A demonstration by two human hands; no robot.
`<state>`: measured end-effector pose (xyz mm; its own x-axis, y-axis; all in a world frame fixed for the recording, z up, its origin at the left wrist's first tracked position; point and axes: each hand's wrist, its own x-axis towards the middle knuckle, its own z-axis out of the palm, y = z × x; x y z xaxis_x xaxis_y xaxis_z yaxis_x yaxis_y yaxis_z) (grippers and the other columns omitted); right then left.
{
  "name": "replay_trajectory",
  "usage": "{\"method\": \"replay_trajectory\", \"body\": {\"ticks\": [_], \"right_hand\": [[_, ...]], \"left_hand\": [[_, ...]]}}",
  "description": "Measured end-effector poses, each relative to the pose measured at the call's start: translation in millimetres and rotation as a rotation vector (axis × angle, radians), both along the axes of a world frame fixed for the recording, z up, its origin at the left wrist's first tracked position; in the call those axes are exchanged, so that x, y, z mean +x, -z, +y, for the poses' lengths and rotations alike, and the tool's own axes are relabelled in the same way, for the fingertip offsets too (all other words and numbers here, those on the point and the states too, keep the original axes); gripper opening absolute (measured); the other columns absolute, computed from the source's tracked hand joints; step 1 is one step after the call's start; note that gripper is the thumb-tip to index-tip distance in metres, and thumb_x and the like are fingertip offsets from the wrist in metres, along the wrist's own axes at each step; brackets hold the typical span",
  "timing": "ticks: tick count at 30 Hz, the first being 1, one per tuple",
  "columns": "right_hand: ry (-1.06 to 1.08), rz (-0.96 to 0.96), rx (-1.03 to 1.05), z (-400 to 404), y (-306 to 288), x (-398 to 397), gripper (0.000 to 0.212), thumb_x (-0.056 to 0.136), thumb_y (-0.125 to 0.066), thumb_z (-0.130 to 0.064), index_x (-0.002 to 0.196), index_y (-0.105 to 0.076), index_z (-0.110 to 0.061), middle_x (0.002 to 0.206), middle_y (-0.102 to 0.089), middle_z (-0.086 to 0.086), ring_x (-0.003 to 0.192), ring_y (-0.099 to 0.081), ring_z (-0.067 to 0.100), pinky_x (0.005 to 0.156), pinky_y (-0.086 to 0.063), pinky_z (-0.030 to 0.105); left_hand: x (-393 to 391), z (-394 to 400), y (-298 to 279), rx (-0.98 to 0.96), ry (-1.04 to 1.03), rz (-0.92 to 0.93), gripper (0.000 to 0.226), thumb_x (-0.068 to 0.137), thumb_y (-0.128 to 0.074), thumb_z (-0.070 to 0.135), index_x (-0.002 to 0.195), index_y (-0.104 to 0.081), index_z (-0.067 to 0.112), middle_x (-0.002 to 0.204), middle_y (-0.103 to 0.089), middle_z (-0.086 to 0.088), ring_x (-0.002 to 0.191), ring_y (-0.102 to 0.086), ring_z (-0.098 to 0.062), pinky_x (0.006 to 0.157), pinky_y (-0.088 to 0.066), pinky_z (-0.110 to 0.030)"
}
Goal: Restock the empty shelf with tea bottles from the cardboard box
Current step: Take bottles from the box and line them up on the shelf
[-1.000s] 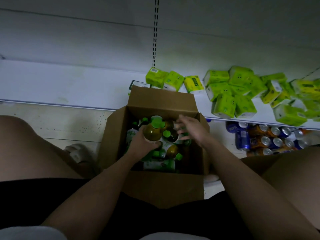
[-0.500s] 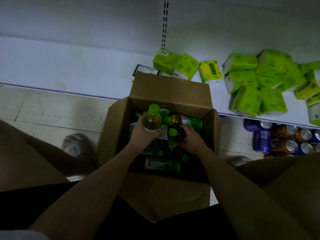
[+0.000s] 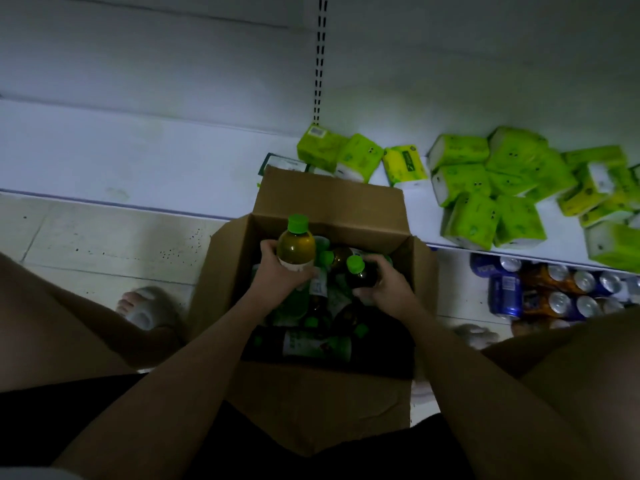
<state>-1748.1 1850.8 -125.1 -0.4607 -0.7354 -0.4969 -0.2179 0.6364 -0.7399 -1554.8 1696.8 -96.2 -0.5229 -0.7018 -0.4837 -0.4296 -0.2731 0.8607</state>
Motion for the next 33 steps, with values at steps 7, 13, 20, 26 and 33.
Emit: {"method": "replay_trajectory", "body": {"ticks": [7,13,20,26,33], "right_hand": [[0.421,-0.227,-0.224,14.4,-73.4,-1.7,0.059,0.047,-0.091,-0.035,0.097,-0.061,-0.040,0.110,-0.071,0.001,0.102,-0.069,0.019,0.087,-0.057,0.040],[0.509,-0.773,-0.582,10.5,-128.1,19.9,0.051,0.089,-0.056,-0.041,0.133,-0.054,-0.017,0.131,-0.061,0.013,0.120,-0.058,0.034,0.097,-0.048,0.055],[0.563,-0.871,-0.771,-13.3,-202.2,45.7,0.067,0.095,-0.032,-0.056,0.087,-0.080,-0.011,0.084,-0.073,0.013,0.073,-0.070,0.027,0.076,-0.053,0.037],[0.310,-0.840,-0.787,-19.4,-261.1,63.4,0.071,0.088,-0.034,-0.068,0.080,-0.081,-0.015,0.076,-0.076,0.009,0.068,-0.074,0.022,0.059,-0.058,0.030],[0.186,-0.552,-0.800,-31.9,-331.5,68.1,0.083,0.061,-0.064,-0.062,0.120,-0.056,-0.005,0.072,-0.074,0.008,0.065,-0.073,0.023,0.054,-0.057,0.032]], "left_hand": [[6.7,-4.9,-54.0,0.029,-0.062,0.190,0.050,0.073,-0.081,0.027,0.112,-0.049,0.026,0.103,-0.064,0.008,0.083,-0.067,0.001,0.056,-0.051,-0.011],[16.4,-0.1,-105.0,-0.035,-0.002,0.275,0.019,0.088,-0.064,0.039,0.106,-0.062,0.034,0.076,-0.072,0.020,0.065,-0.063,0.017,0.048,-0.042,0.001],[15.9,4.6,-157.7,0.106,-0.007,0.509,0.099,0.065,-0.067,0.071,0.141,-0.040,0.014,0.133,-0.057,-0.017,0.118,-0.059,-0.035,0.099,-0.045,-0.057],[24.0,1.7,-193.7,0.031,0.006,0.594,0.075,0.077,-0.061,0.060,0.124,-0.052,0.003,0.100,-0.071,-0.014,0.084,-0.071,-0.028,0.067,-0.056,-0.039],[33.0,-15.1,-282.6,-0.116,0.147,0.691,0.054,0.078,-0.069,0.037,0.119,-0.047,0.008,0.097,-0.068,-0.017,0.065,-0.069,-0.028,0.058,-0.057,-0.037]]}}
